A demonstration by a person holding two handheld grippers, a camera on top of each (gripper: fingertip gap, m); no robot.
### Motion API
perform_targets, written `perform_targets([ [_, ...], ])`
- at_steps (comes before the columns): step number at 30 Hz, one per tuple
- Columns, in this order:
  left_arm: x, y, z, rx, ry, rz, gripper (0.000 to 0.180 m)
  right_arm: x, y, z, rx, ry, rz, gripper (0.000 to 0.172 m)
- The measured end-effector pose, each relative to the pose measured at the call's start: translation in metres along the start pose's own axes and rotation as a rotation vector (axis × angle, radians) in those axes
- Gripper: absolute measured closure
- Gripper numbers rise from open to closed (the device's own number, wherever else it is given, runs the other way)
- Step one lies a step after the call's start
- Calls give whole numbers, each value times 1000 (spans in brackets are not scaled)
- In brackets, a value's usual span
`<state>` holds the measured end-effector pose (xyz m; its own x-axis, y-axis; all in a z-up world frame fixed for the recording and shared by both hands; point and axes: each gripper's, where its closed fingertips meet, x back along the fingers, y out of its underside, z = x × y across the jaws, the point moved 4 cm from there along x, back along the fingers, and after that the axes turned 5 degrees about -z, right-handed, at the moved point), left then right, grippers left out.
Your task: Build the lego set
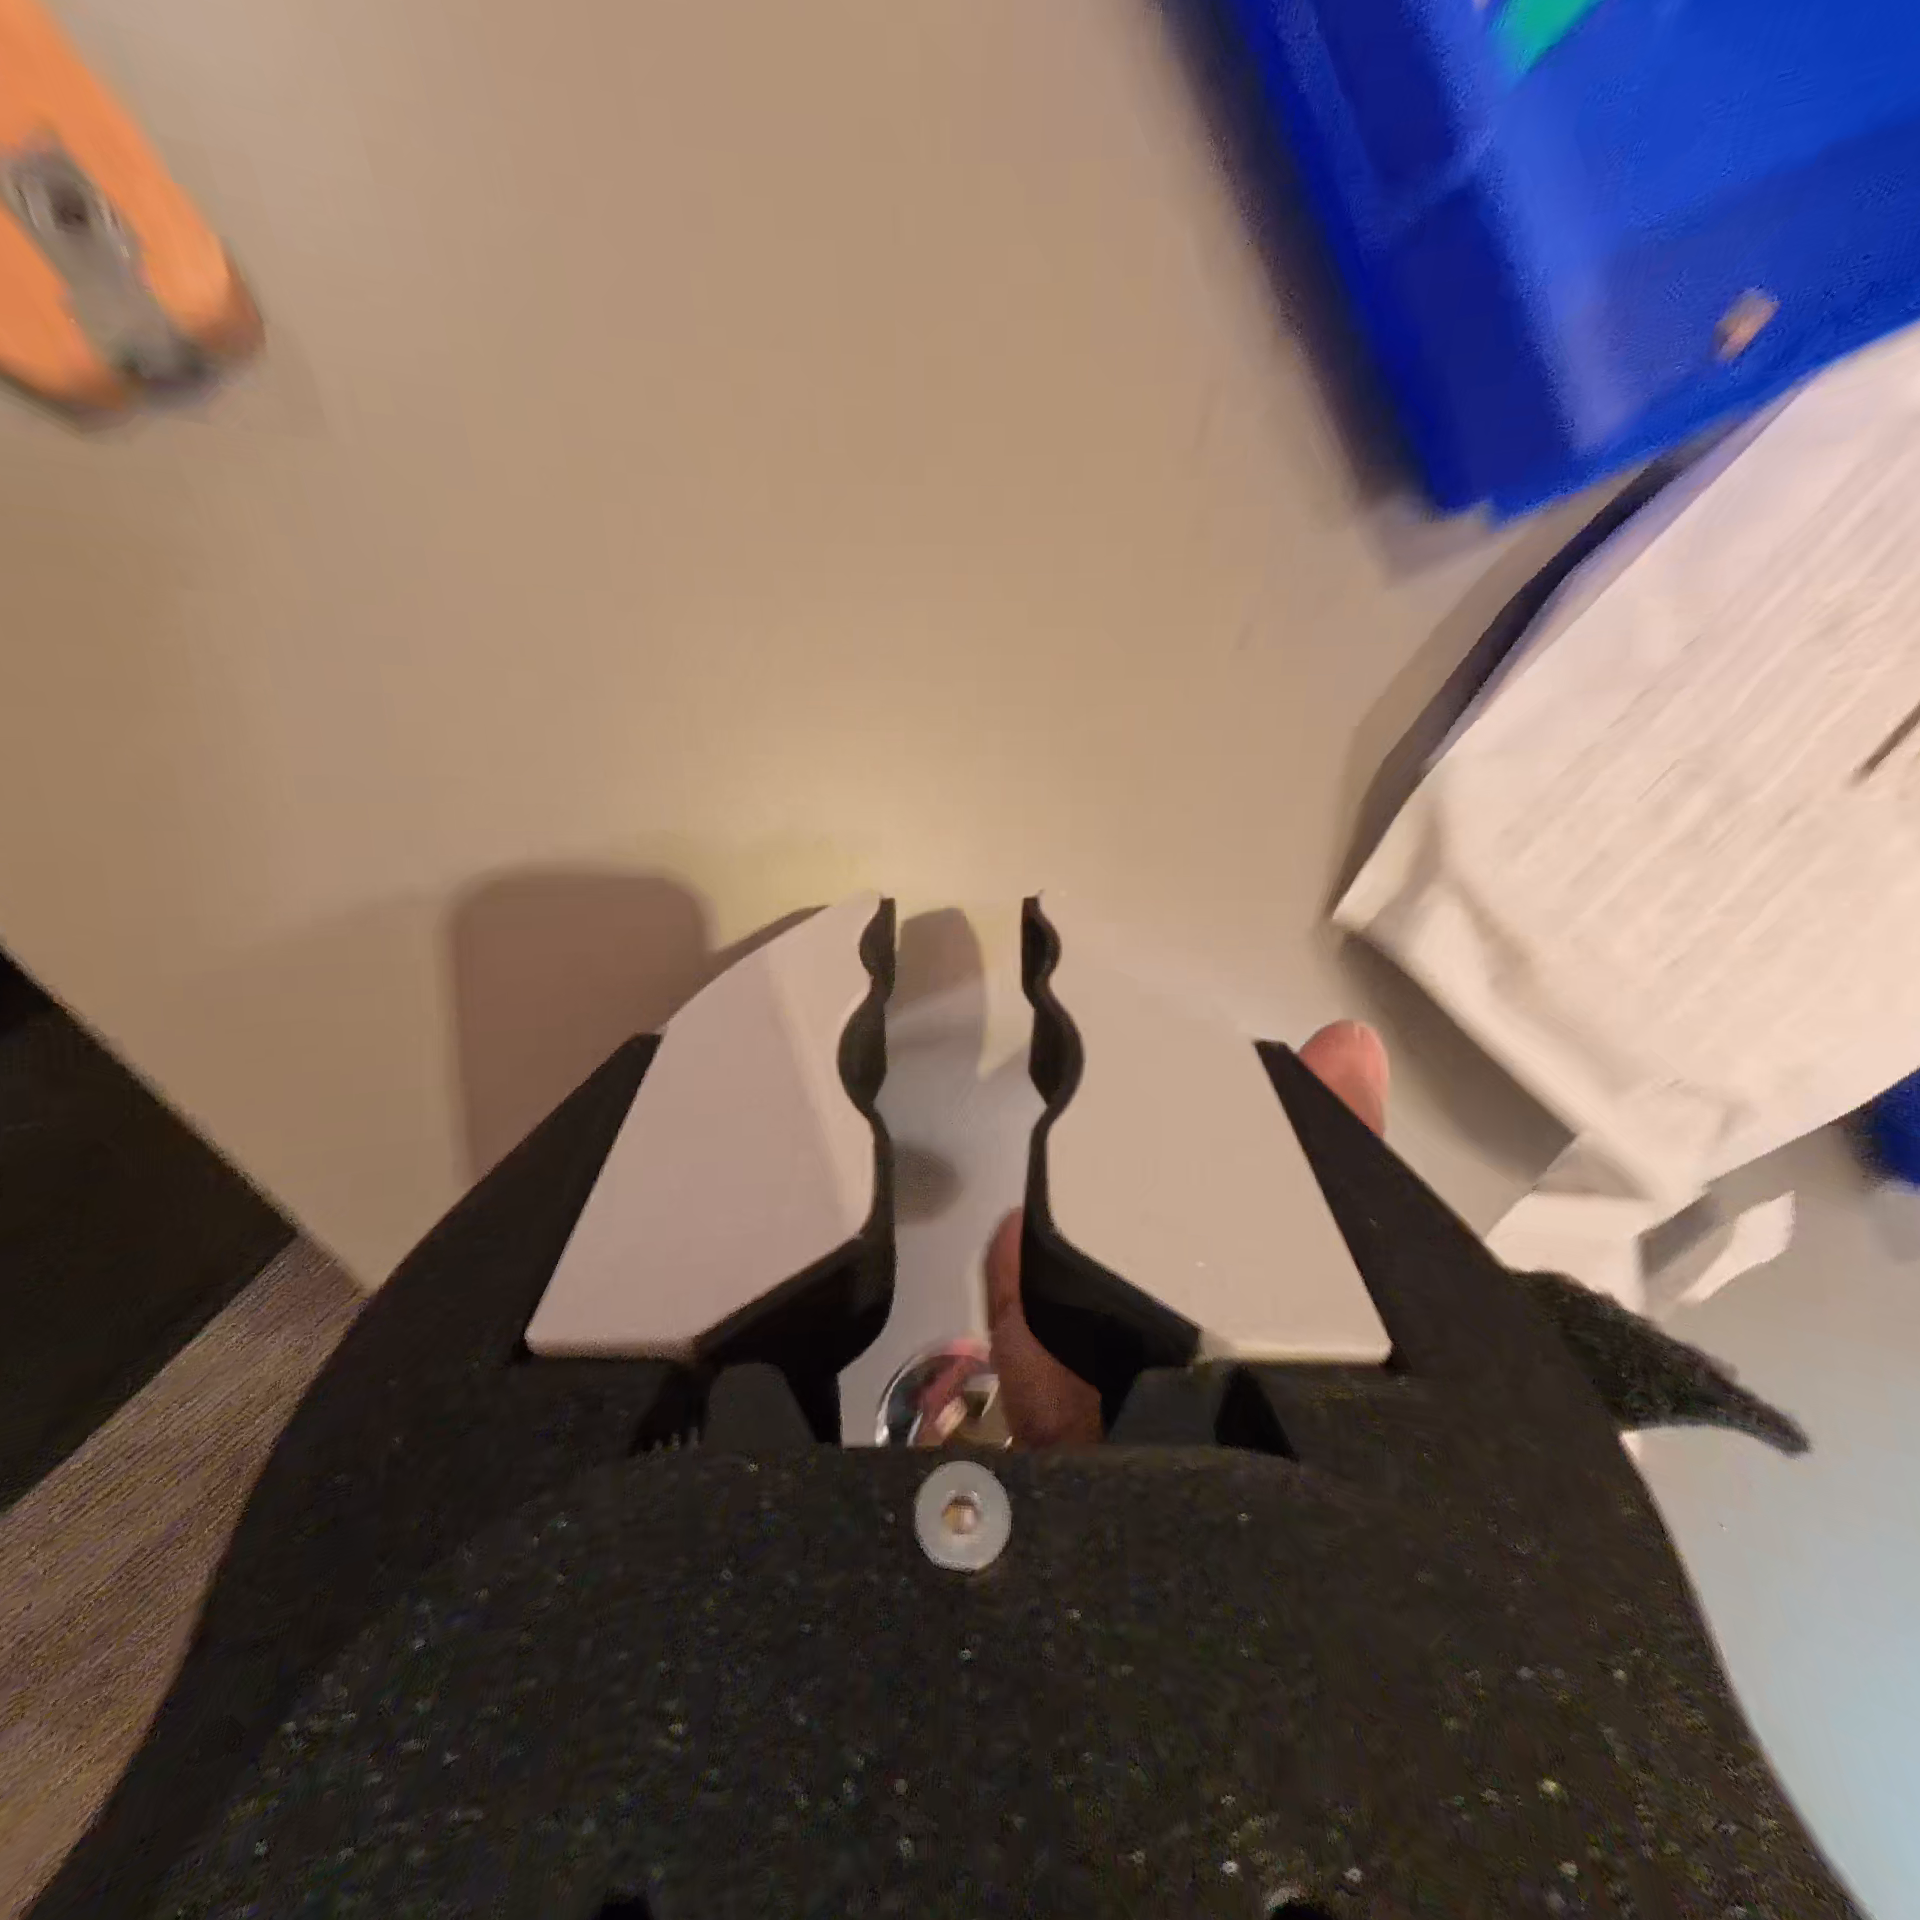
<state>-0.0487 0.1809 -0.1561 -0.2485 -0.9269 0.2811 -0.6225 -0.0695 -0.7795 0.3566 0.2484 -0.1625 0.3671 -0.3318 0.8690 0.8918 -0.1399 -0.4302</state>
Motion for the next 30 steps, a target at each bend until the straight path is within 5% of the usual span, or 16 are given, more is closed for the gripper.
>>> perform_targets([
  [7,1,-1,0,-4,-2,1,163,-7,-134,50,13,148,280,147],
  [12,1,0,-2,4,-4,1,163,-55,-207,94,45,121,189,149],
  [21,2,4,-7,15,-16,-8,162,-159,-234,151,-147,-33,-21,167],
  [30,1,5,-6,9,-10,-15,162,-183,-226,154,-117,-26,-144,168],
])
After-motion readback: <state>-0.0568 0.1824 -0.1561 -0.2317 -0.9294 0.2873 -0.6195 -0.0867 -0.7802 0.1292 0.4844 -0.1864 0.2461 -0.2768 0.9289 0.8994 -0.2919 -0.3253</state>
